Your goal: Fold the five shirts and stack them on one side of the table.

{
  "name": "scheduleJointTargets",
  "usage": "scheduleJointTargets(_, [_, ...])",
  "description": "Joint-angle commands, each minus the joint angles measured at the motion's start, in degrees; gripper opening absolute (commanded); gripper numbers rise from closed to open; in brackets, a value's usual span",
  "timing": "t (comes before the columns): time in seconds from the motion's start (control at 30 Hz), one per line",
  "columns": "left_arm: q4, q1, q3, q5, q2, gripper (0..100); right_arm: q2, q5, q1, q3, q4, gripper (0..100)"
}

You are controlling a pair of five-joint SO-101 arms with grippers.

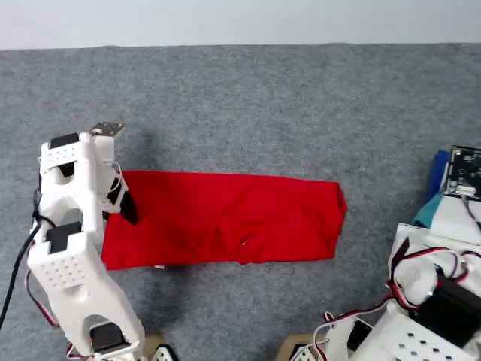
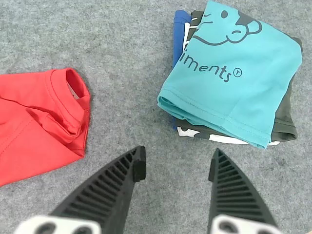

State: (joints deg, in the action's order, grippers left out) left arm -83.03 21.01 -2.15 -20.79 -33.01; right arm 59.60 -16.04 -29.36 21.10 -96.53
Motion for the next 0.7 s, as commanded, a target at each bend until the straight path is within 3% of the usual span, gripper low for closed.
scheduleJointTargets(0.0, [-3.2, -0.6, -5.1, -0.4, -5.2, 10, 0.1, -0.6, -0.3, -0.4, 0.4, 21.2])
scheduleJointTargets(0.1, [-6.8, -0.9, -9.0, -3.3, -7.7, 0, 0.1, -0.6, -0.3, -0.4, 0.4, 21.2])
scheduleJointTargets(0.37, [-9.0, -1.9, -10.6, -3.3, -6.4, 0, 0.2, -0.6, -0.4, -0.4, 0.4, 21.2])
scheduleJointTargets(0.67, [-17.3, -7.4, -10.2, -2.5, 7.5, 0, 0.2, -0.5, -0.3, -0.4, -0.7, 21.2])
